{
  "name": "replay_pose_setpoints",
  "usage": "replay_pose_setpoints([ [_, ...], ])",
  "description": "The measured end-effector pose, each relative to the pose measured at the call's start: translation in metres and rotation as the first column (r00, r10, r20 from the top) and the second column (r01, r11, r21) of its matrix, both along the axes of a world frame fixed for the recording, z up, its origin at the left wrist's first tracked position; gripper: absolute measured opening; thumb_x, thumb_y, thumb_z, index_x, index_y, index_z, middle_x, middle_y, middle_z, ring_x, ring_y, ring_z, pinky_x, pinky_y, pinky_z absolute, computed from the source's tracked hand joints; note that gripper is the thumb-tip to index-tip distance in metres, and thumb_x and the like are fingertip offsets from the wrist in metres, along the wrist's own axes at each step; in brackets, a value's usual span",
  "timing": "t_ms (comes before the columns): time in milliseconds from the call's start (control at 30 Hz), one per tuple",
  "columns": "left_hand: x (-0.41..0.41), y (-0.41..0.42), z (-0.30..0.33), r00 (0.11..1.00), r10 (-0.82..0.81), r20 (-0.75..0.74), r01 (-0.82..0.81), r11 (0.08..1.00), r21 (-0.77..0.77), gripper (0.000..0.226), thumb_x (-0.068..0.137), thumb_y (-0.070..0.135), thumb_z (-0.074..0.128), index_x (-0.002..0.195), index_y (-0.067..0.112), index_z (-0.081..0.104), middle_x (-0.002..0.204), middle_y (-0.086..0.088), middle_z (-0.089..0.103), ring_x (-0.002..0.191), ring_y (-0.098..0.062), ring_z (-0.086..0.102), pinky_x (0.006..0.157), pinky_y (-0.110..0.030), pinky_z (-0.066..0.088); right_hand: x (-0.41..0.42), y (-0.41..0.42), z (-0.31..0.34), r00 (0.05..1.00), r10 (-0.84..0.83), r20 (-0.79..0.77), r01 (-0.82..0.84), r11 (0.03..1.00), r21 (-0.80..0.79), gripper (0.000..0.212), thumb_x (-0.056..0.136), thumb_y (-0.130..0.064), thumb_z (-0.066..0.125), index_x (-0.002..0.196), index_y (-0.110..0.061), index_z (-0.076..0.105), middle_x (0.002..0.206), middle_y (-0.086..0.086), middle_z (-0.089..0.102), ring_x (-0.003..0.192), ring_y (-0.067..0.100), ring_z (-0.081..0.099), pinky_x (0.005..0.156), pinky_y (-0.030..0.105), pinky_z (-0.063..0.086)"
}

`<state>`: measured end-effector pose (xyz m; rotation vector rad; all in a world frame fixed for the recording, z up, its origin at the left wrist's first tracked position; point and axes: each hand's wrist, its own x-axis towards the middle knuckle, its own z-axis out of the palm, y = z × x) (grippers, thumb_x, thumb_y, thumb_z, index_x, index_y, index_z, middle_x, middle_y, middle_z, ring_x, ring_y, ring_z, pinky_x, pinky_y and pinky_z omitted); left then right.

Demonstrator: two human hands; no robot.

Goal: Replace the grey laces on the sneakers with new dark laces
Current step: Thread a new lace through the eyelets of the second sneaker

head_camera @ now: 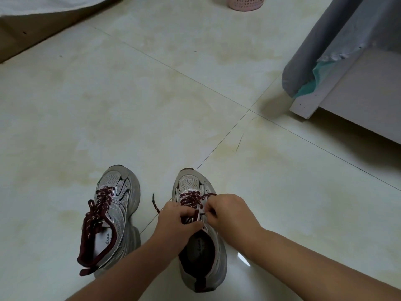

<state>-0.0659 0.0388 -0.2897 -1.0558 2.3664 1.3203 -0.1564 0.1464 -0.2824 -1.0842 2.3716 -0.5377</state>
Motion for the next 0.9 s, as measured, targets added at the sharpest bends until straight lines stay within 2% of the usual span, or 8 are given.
replay_pose_setpoints([
  [200, 0.004, -0.008, 0.003, 0.999, -0.013, -0.047, 0.022, 0.981, 0.195, 0.029, 0.079, 0.004, 0.064, 0.072, 0.031, 0.064, 0.092, 0.0, 0.041, 0.094, -0.016, 0.048, 0.073, -0.013, 0.039, -0.004, -0.012, 0.0, 0.963, 0.249, -0.1, -0.239, 0.966, 0.103, 0.019, 0.091, -0.01, 0.043, 0.1, -0.006, 0.059, 0.104, 0.013, 0.06, 0.096, 0.029, 0.052, 0.066, 0.032, 0.031],
  [300, 0.004, -0.013, -0.002, 0.987, -0.156, -0.047, 0.156, 0.988, 0.004, 0.022, 0.078, 0.007, 0.067, 0.083, 0.028, 0.07, 0.085, 0.008, 0.038, 0.081, -0.005, 0.044, 0.066, -0.005, 0.034, -0.004, -0.012, -0.006, 0.976, 0.172, -0.134, -0.166, 0.985, 0.054, 0.016, 0.089, -0.012, 0.047, 0.102, -0.013, 0.057, 0.098, 0.01, 0.061, 0.095, 0.03, 0.055, 0.071, 0.034, 0.04],
  [400, 0.002, -0.006, -0.007, 0.994, -0.108, -0.035, 0.1, 0.979, -0.18, 0.011, 0.075, 0.018, 0.073, 0.085, 0.021, 0.075, 0.078, 0.012, 0.037, 0.078, -0.007, 0.044, 0.059, -0.007, 0.03, -0.008, -0.011, -0.006, 0.996, 0.088, -0.017, -0.088, 0.996, 0.004, 0.005, 0.086, -0.017, 0.055, 0.091, -0.017, 0.053, 0.08, 0.003, 0.051, 0.088, 0.027, 0.05, 0.071, 0.033, 0.038],
  [500, 0.001, -0.003, -0.008, 0.996, -0.057, -0.071, 0.045, 0.987, -0.157, 0.005, 0.073, 0.017, 0.074, 0.069, 0.019, 0.073, 0.076, 0.01, 0.039, 0.073, -0.006, 0.043, 0.058, -0.01, 0.03, -0.016, -0.007, -0.005, 0.994, 0.082, 0.073, -0.078, 0.995, -0.057, 0.006, 0.08, -0.023, 0.066, 0.083, -0.018, 0.062, 0.078, -0.004, 0.049, 0.096, 0.02, 0.045, 0.072, 0.027, 0.03],
  [600, 0.003, -0.006, -0.01, 0.99, -0.076, -0.117, 0.056, 0.985, -0.165, 0.035, 0.076, 0.013, 0.071, 0.053, 0.033, 0.055, 0.078, 0.008, 0.041, 0.075, -0.006, 0.045, 0.062, -0.008, 0.033, -0.008, 0.0, -0.014, 0.995, -0.009, -0.102, -0.009, 0.985, -0.175, 0.012, 0.07, -0.027, 0.071, 0.075, -0.018, 0.066, 0.086, -0.001, 0.057, 0.092, 0.024, 0.05, 0.077, 0.031, 0.034],
  [700, 0.003, -0.005, -0.011, 0.985, -0.122, -0.121, 0.096, 0.974, -0.205, 0.037, 0.078, 0.013, 0.068, 0.054, 0.034, 0.05, 0.078, 0.009, 0.04, 0.074, -0.002, 0.042, 0.061, -0.007, 0.032, 0.009, 0.008, -0.015, 0.984, -0.092, -0.153, 0.058, 0.975, -0.214, 0.014, 0.06, -0.027, 0.068, 0.071, -0.022, 0.062, 0.075, -0.004, 0.054, 0.071, 0.02, 0.055, 0.06, 0.029, 0.044],
  [800, 0.004, -0.007, -0.015, 0.979, -0.156, -0.133, 0.127, 0.971, -0.204, 0.042, 0.078, 0.013, 0.067, 0.053, 0.039, 0.046, 0.077, 0.009, 0.037, 0.076, -0.008, 0.042, 0.062, -0.008, 0.03, 0.013, 0.01, -0.019, 0.986, -0.052, -0.159, 0.033, 0.992, -0.124, 0.009, 0.076, -0.024, 0.063, 0.081, -0.017, 0.067, 0.081, 0.0, 0.057, 0.079, 0.022, 0.055, 0.065, 0.031, 0.044],
  [900, 0.005, -0.007, -0.019, 0.973, -0.197, -0.123, 0.164, 0.957, -0.238, 0.021, 0.08, 0.017, 0.066, 0.065, 0.03, 0.059, 0.077, 0.012, 0.033, 0.078, -0.008, 0.039, 0.062, -0.008, 0.028, 0.008, 0.005, -0.015, 0.977, 0.041, -0.209, -0.058, 0.995, -0.076, 0.007, 0.061, -0.022, 0.066, 0.056, -0.021, 0.061, 0.061, -0.004, 0.053, 0.06, 0.018, 0.054, 0.05, 0.023, 0.034],
])
